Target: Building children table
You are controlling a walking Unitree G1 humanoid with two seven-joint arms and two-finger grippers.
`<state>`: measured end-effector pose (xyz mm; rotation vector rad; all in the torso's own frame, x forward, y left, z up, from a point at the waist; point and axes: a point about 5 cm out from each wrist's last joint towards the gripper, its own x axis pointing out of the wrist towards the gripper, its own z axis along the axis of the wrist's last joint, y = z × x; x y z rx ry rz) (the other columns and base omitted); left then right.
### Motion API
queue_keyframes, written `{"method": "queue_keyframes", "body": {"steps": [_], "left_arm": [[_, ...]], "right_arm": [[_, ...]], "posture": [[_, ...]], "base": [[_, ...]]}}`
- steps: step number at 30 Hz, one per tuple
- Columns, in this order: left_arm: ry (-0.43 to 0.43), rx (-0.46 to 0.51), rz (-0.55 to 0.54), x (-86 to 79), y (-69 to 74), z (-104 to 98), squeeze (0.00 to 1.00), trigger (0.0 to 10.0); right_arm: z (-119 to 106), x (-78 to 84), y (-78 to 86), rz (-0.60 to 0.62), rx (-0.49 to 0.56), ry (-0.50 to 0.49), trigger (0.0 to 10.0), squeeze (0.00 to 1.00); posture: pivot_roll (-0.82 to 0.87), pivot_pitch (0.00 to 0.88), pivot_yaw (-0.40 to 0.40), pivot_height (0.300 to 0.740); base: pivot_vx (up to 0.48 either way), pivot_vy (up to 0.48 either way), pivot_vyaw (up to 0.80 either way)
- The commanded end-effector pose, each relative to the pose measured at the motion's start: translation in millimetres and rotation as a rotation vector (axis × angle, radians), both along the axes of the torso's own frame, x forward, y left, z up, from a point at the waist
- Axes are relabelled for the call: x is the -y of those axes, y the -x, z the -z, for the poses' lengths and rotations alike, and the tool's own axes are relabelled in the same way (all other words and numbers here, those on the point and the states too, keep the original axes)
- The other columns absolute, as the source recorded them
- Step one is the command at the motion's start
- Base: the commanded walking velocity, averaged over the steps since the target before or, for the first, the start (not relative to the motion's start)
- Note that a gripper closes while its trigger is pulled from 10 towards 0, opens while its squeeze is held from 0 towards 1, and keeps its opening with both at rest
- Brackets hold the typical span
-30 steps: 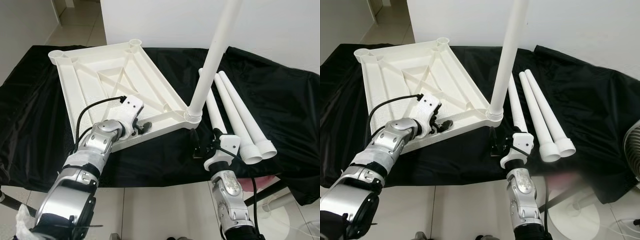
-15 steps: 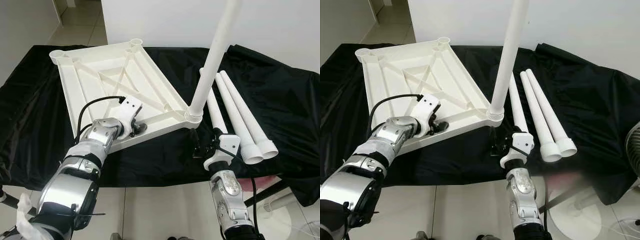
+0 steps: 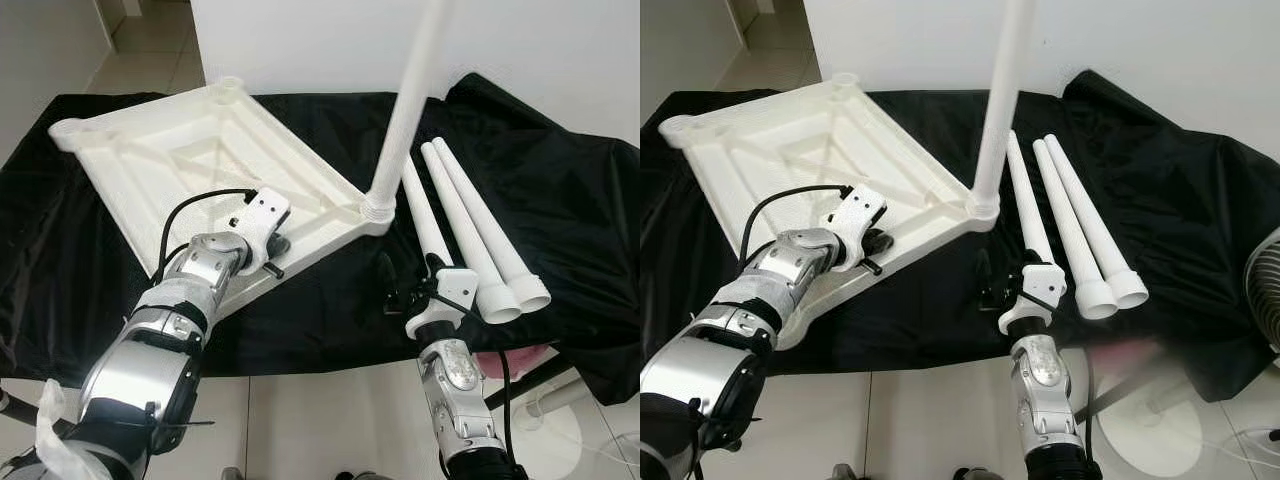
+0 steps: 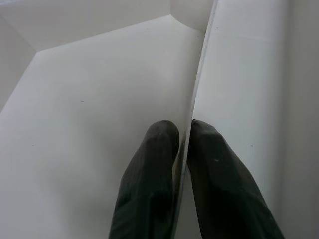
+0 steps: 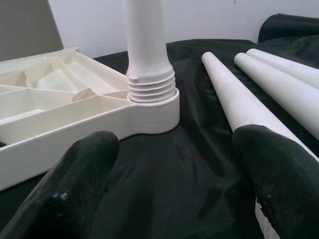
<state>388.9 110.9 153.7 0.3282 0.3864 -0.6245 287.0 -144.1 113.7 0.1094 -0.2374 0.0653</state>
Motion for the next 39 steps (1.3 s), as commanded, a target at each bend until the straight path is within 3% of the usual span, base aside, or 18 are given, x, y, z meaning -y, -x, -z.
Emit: {"method": "queue_keyframes", "body": {"steps": [1,7,8,9,10,11,12,14,15,17,20,21,22,25,35,36,39], "left_arm": [[-0.079,0.091,-0.222,-15.3,-6.7,-1,0.0,0.0],[-0.101,0.103,-0.227,-15.2,-7.0,0,0.0,0.0],[-0.124,0.113,-0.223,-14.1,-7.1,0,0.0,7.9],[-0.124,0.113,-0.223,-14.1,-7.1,0,0.0,7.9],[-0.133,0.117,-0.214,-11.6,-7.0,1,0.0,10.0],[-0.133,0.117,-0.214,-11.6,-7.0,1,0.0,10.0],[-0.095,0.124,-0.193,-6.4,-6.5,-1,0.16,10.0],[-0.064,0.127,-0.179,-2.9,-6.1,-1,0.16,10.0],[-0.024,0.128,-0.153,1.8,-5.1,-3,1.0,10.0],[0.043,0.145,-0.098,9.5,-3.2,-7,1.0,10.0],[0.067,0.154,-0.066,12.3,-2.3,-9,1.0,10.0],[0.089,0.169,-0.066,11.4,-2.9,-13,0.08,10.0],[0.12,0.172,-0.053,10.5,-2.9,-16,0.0,10.0],[0.18,0.176,-0.039,7.3,-3.1,-24,0.0,10.0],[0.236,0.288,-0.018,-13.0,-2.3,-43,0.0,10.0],[0.236,0.288,-0.018,-13.0,-2.3,-43,0.0,10.0],[0.155,0.322,-0.044,-37.1,-0.8,-40,0.0,10.0]], "right_arm": [[7,0.2,-0.3,0.011,-0.031,-0.005,10.0,0.0],[7,-0.1,-0.9,0.01,-0.031,-0.006,10.0,0.0],[8,-0.4,-1.1,0.01,-0.032,-0.005,10.0,0.0],[8,-0.4,-1.1,0.01,-0.032,-0.005,10.0,0.0],[8,-0.7,-1.3,0.008,-0.033,-0.005,10.0,0.0],[8,-0.7,-1.3,0.008,-0.033,-0.005,10.0,0.0],[8,-0.9,-1.4,0.007,-0.033,-0.004,10.0,0.0],[9,-1.1,-1.5,0.007,-0.033,-0.003,10.0,0.0],[9,-1.4,-1.4,0.006,-0.033,-0.003,10.0,0.0],[9,-1.8,-1.0,0.005,-0.034,-0.001,10.0,0.0],[10,-1.8,-0.8,0.005,-0.035,-0.001,10.0,0.0],[10,-1.8,-0.7,0.005,-0.035,-0.001,10.0,0.0],[11,-1.7,-0.3,0.006,-0.037,-0.001,10.0,0.0],[12,-1.8,0.5,0.004,-0.041,-0.001,10.0,0.0],[13,-2.2,1.2,-0.002,-0.048,0.002,10.0,0.0],[13,-2.2,1.2,-0.002,-0.048,0.002,10.0,0.0],[13,-1.1,0.8,-0.005,-0.052,0.004,10.0,0.0]], "posture": [[-0.02,0.034,0.02,0.74],[-0.02,0.031,0.019,0.74],[-0.02,0.03,0.019,0.74],[-0.02,0.03,0.019,0.74],[-0.02,0.028,0.02,0.74],[-0.02,0.028,0.02,0.74],[-0.02,0.027,0.019,0.74],[-0.02,0.027,0.02,0.74],[-0.02,0.027,0.021,0.74],[-0.02,0.028,0.02,0.74],[-0.02,0.028,0.02,0.74],[-0.02,0.03,0.02,0.74],[-0.02,0.034,0.019,0.74],[-0.02,0.038,0.018,0.74],[-0.02,0.053,0.011,0.74],[-0.02,0.053,0.011,0.74],[-0.01,0.067,0.001,0.74]], "base": [[0.0,0.0,0.0],[0.0,0.0,0.0],[0.0,0.0,0.0],[0.0,0.0,0.0],[0.0,0.0,0.0],[0.0,0.0,0.0],[0.0,0.0,0.0],[0.0,0.0,0.0],[0.0,0.0,0.0],[0.0,0.0,0.0],[0.0,0.0,0.0],[0.0,0.0,0.0],[0.0,0.0,0.0],[0.0,0.0,0.0],[0.0,0.0,0.0],[0.0,0.0,0.0],[0.0,0.0,0.0]]}}
